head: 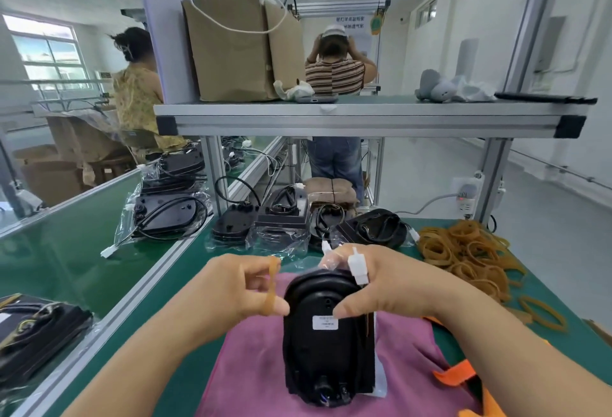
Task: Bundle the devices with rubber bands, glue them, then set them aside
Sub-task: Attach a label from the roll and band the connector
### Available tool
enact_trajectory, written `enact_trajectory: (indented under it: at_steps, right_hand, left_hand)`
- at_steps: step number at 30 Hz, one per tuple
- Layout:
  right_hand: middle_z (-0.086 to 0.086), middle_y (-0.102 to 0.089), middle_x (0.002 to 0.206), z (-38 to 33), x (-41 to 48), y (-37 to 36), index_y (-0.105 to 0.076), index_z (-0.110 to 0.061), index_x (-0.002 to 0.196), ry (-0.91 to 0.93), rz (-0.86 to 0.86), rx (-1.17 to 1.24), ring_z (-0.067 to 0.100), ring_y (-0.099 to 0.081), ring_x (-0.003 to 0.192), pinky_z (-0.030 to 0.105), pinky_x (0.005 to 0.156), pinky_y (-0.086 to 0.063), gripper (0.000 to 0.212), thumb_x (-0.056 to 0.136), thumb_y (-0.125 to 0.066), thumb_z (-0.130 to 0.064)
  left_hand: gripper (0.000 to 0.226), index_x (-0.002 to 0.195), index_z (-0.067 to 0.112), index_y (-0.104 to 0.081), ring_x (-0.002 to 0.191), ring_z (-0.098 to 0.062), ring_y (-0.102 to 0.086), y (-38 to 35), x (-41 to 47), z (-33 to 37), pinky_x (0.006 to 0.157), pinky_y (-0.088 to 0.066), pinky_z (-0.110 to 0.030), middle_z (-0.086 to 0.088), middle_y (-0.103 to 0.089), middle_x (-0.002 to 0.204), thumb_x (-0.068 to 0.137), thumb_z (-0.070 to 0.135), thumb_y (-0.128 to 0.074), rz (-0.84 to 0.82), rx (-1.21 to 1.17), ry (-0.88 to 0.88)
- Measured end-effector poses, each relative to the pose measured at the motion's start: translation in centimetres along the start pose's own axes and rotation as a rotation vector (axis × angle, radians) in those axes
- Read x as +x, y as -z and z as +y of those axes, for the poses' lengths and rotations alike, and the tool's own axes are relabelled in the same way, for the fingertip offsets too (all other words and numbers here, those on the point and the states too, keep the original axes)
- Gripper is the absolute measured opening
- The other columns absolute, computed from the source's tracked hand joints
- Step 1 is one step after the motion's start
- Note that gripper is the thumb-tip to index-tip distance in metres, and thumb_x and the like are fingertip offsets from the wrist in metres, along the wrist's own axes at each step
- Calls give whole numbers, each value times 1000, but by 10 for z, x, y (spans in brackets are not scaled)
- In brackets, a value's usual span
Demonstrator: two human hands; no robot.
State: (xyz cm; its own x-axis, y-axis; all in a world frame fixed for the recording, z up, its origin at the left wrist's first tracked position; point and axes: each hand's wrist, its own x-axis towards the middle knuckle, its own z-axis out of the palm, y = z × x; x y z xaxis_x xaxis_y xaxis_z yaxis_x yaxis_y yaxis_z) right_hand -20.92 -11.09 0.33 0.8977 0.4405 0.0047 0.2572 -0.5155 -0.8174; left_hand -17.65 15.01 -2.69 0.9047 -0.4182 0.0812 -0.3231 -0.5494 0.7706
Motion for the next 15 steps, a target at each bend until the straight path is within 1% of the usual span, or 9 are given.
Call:
enact_trajectory:
  at_steps: [1, 3, 5, 7, 8, 9, 11, 13, 15]
  right_hand:
    - [-7, -69, 94, 1, 0, 0, -65, -23, 105, 1, -11, 4, 6, -65, 88, 23, 81, -52, 40, 73, -82, -7]
    - [-9, -67, 94, 2, 0, -1, -64, -25, 105, 3, -17, -7, 6, -64, 87, 25, 81, -52, 41, 73, -81, -8]
    - [-9, -65, 92, 1, 1, -2, -62, -31, 102, 7, -13, -50, 9, -62, 85, 33, 81, -52, 40, 71, -80, -12]
    - [-9, -63, 89, 0, 1, -3, -60, -32, 101, 0, -15, -65, 9, -60, 83, 35, 78, -52, 40, 71, -79, -13]
    - [-10, -61, 88, 1, 0, -5, -59, -30, 102, -1, -16, -57, 7, -59, 81, 33, 75, -51, 41, 71, -78, -11]
    - [-11, -59, 87, 1, 0, -6, -58, -27, 103, 3, -15, -49, 6, -58, 79, 28, 72, -49, 40, 72, -78, -9]
    - [-13, -56, 86, 1, -1, -9, -56, -24, 102, 17, -21, -39, 4, -55, 77, 21, 67, -44, 40, 73, -76, -7]
    - [-12, -56, 88, 1, -2, -10, -55, -26, 103, 18, -27, -42, 4, -56, 79, 21, 68, -45, 40, 74, -76, -7]
    - [-8, -59, 93, 2, -3, -9, -54, -27, 107, 10, -37, -50, 5, -58, 84, 26, 72, -48, 42, 76, -76, -9]
  left_hand:
    - [54, 101, 36, -63, 85, -2, -61, 3, 1, -3, 88, -50, -28, 20, -65, 96, 53, 50, -83, -40, -21, 27]
    - [63, 122, 37, -62, 105, 4, -64, 1, 1, 1, 99, -51, -28, 23, -66, 117, 62, 48, -79, -188, -45, 37]
    - [56, 131, 30, -59, 120, 0, -58, -10, 2, 8, 106, -44, -28, 16, -63, 129, 77, 41, -72, -334, -41, -46]
    - [76, 147, 25, -43, 136, 0, -44, -23, 1, 10, 117, -34, -32, 13, -47, 150, 79, 42, -70, -343, -126, -76]
    - [88, 152, 23, -34, 139, 2, -39, -27, 1, 11, 119, -31, -33, 15, -40, 154, 76, 45, -71, -319, -198, -54]
    - [96, 154, 23, -29, 139, 4, -37, -31, 0, 11, 120, -30, -33, 17, -37, 156, 72, 46, -74, -299, -276, -49]
    - [102, 154, 27, -28, 139, 6, -36, -37, -4, 10, 118, -32, -29, 21, -36, 155, 68, 48, -78, -268, -409, -58]
    - [106, 153, 30, -28, 140, 2, -37, -42, -8, 10, 117, -32, -32, 19, -40, 153, 66, 54, -84, -259, -489, -86]
    - [108, 153, 34, -27, 141, -4, -39, -44, -9, 13, 114, -32, -36, 16, -46, 151, 64, 59, -84, -260, -538, -112]
